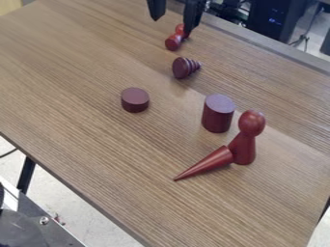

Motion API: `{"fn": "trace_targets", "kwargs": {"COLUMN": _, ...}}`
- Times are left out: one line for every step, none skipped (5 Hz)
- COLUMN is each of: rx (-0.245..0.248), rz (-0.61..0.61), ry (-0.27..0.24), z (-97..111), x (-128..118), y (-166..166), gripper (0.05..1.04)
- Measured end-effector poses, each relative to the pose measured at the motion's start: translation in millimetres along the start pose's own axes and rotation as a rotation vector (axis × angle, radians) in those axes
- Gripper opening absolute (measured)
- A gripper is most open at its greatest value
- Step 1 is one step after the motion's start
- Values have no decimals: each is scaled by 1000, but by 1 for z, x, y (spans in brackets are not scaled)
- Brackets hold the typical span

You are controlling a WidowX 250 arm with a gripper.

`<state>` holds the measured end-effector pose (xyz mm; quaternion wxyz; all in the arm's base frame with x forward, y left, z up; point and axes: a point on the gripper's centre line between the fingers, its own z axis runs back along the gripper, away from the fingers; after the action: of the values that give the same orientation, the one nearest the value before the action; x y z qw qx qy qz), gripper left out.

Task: Move the cone to the right

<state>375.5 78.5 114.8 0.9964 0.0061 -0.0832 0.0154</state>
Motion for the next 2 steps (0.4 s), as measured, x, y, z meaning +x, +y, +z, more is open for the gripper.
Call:
{"fn": "trace_targets", "kwargs": {"rx": -8, "rz": 1, "ry": 41, "z": -14, "x": -5, "y": -1, "gripper": 1000}}
{"fn": "trace_targets", "kwargs": {"rx": -33, "rz": -35, "ry": 46, "z": -12, "x": -4, "y": -4, "gripper": 1000}}
